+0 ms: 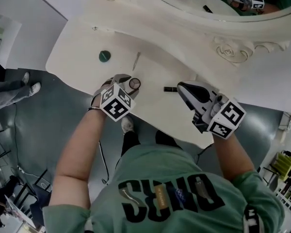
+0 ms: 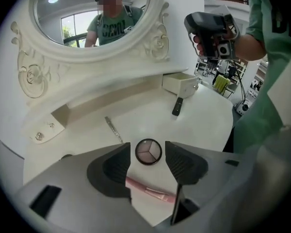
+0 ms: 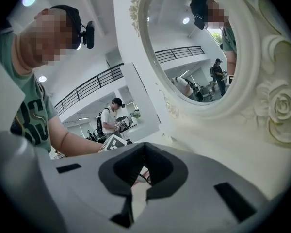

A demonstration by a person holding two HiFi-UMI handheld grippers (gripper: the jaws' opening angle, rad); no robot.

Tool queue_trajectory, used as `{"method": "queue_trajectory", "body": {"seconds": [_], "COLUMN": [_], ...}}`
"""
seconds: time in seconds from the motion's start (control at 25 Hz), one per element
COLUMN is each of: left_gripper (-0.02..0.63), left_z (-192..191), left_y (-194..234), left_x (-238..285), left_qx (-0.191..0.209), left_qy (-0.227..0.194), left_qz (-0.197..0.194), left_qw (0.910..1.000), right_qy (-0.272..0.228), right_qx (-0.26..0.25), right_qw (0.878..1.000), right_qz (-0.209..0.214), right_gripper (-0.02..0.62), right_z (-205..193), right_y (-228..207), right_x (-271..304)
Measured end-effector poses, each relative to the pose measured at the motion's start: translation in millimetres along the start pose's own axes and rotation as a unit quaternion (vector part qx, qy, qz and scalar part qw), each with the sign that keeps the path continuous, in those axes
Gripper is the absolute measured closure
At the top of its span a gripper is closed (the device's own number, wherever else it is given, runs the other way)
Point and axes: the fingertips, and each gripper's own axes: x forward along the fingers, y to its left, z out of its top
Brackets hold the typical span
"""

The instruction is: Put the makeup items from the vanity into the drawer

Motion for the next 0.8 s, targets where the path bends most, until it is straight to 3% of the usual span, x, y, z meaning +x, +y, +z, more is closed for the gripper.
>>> {"method": "queue_trajectory", "body": {"seconds": [0.44, 0.8], "left_gripper": [0.347, 0.376], "left_z": [-12, -10], "left_y": [-5, -4], "left_x": [42, 43], "left_qx": [0.01, 0.018], "left_qy": [0.074, 0.08], "left_qz": [-0.018, -0.025], "left_qw": [0.9971, 0.9963], "right_qy": [0.008, 0.006], "right_qx": [0.026, 0.024], "right_qw": [1.0, 1.0], "right_qz": [-0.001, -0.005], "right_gripper": [0.584, 0.584], "right_z": [-25, -21], "right_y": [-15, -12], "right_x": [2, -3]}}
